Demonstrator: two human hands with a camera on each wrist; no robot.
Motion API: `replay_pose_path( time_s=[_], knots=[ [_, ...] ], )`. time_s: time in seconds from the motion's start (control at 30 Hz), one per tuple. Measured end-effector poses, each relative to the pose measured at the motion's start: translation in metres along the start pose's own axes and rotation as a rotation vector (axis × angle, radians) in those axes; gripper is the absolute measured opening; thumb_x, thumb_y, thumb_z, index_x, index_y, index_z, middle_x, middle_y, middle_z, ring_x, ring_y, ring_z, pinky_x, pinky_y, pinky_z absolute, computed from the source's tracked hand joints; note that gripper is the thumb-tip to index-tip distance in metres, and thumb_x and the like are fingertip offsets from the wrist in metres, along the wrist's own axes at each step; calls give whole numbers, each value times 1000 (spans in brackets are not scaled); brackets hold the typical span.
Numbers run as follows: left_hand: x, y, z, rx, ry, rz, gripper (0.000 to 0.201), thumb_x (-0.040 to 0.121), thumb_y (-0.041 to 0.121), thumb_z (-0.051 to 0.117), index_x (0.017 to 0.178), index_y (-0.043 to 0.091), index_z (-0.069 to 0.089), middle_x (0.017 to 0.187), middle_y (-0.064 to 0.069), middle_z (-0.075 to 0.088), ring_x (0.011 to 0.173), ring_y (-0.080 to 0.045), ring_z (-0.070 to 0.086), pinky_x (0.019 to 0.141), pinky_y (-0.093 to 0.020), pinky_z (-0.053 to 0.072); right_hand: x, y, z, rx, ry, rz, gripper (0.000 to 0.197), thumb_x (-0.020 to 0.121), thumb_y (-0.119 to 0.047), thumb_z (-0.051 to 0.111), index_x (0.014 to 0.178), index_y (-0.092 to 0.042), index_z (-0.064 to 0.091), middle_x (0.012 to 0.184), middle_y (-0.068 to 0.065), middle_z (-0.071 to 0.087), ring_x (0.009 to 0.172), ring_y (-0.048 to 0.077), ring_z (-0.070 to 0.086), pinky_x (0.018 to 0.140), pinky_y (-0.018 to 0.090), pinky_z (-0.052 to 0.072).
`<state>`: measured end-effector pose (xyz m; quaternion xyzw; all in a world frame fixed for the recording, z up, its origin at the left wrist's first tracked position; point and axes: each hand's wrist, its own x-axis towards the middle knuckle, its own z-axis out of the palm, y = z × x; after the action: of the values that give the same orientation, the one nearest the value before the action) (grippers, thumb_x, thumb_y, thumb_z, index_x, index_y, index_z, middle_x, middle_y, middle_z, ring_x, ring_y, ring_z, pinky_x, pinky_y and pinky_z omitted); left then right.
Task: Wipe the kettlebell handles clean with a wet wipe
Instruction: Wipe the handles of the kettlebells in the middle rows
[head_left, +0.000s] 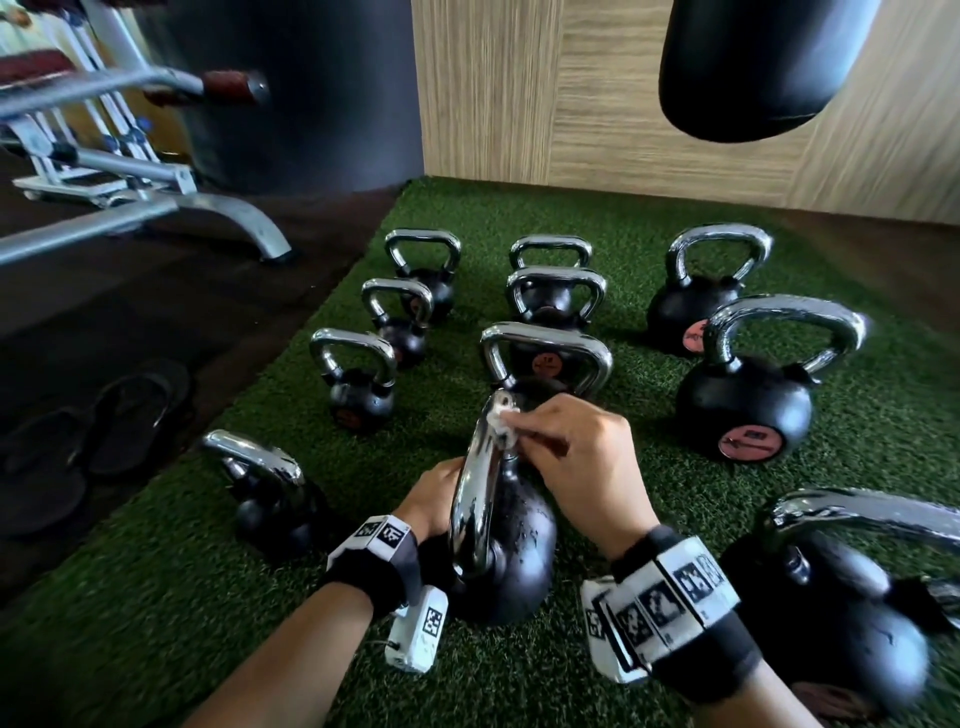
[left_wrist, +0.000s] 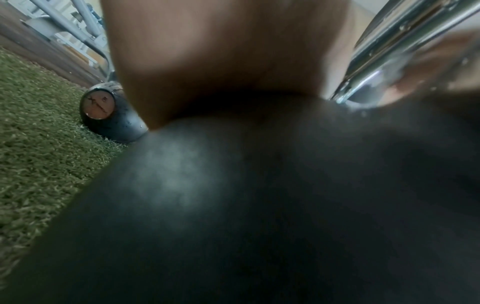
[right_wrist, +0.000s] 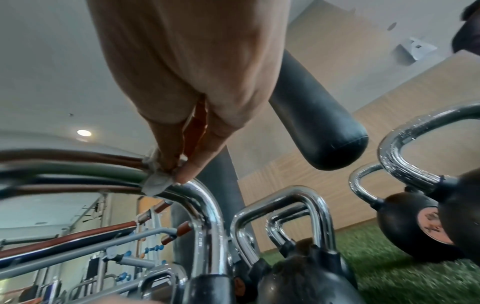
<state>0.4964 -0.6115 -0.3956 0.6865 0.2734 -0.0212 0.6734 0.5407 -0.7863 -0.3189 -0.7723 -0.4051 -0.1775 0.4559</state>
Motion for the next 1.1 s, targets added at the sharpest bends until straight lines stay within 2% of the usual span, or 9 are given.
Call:
replay_pose_path(
  time_s=[0.13,0.23,0.33,0.5,0.73,0.83,0.97,1.03,1.1],
  knots=[
    [-4,0,0,82,-40,34,39,110,8,36,141,-12,46,140,-32,53,112,-26,49,112,-53,42,-25,-17,-12,141,-143,85,18,78,-11,84,95,-18,82,83,-9,75,71,2,68,66,13,54],
    [-4,1,0,127,-36,63,38,109,7,36,141,-12,47,145,-36,48,111,-25,48,111,-52,41,-20,-18,-16,367,-243,311,11,78,-14,85,86,-20,78,79,-8,78,72,5,74,71,23,61],
    [-1,-1,-1,122,-34,66,38,109,6,36,142,-11,46,146,-36,48,112,-26,50,111,-54,42,-24,-18,-12,441,-224,401,13,77,-17,86,84,-16,76,77,1,78,72,18,77,73,42,64],
    [3,-4,-2,127,-19,57,37,109,6,38,141,-10,48,145,-34,50,112,-27,51,112,-58,41,-52,-16,-4,540,-294,490,23,68,-13,91,78,-20,72,76,7,77,72,25,76,70,53,63],
    [7,-8,-4,184,-10,82,39,109,9,38,144,-6,47,148,-31,49,121,-29,53,114,-55,40,-69,-10,3,441,-317,427,18,72,-28,88,79,-22,73,76,-2,77,69,18,74,69,42,63],
    [8,-9,-4,240,-32,91,39,108,4,39,146,-6,44,149,-31,47,127,-33,52,116,-54,39,-78,-3,10,332,-318,405,16,74,-27,88,75,-20,74,74,-5,75,67,13,71,65,37,61],
    [5,-10,-4,318,-64,79,43,107,-3,39,150,-6,39,153,-31,42,141,-44,43,117,-53,35,-87,3,16,278,-298,385,12,80,-34,84,83,-25,78,79,-15,75,71,4,70,64,19,56],
    [6,-10,-5,306,-63,90,42,107,0,39,149,-5,40,153,-30,43,140,-40,46,117,-52,36,-79,5,13,253,-354,290,10,84,-38,79,89,-30,77,82,-16,73,73,1,68,62,11,48],
    [6,-10,-5,238,-46,110,38,109,7,39,144,-5,47,148,-29,49,126,-28,53,116,-52,39,-62,9,10,191,-477,164,13,88,-36,75,99,-29,78,88,-11,69,77,5,64,65,17,48]
  ],
)
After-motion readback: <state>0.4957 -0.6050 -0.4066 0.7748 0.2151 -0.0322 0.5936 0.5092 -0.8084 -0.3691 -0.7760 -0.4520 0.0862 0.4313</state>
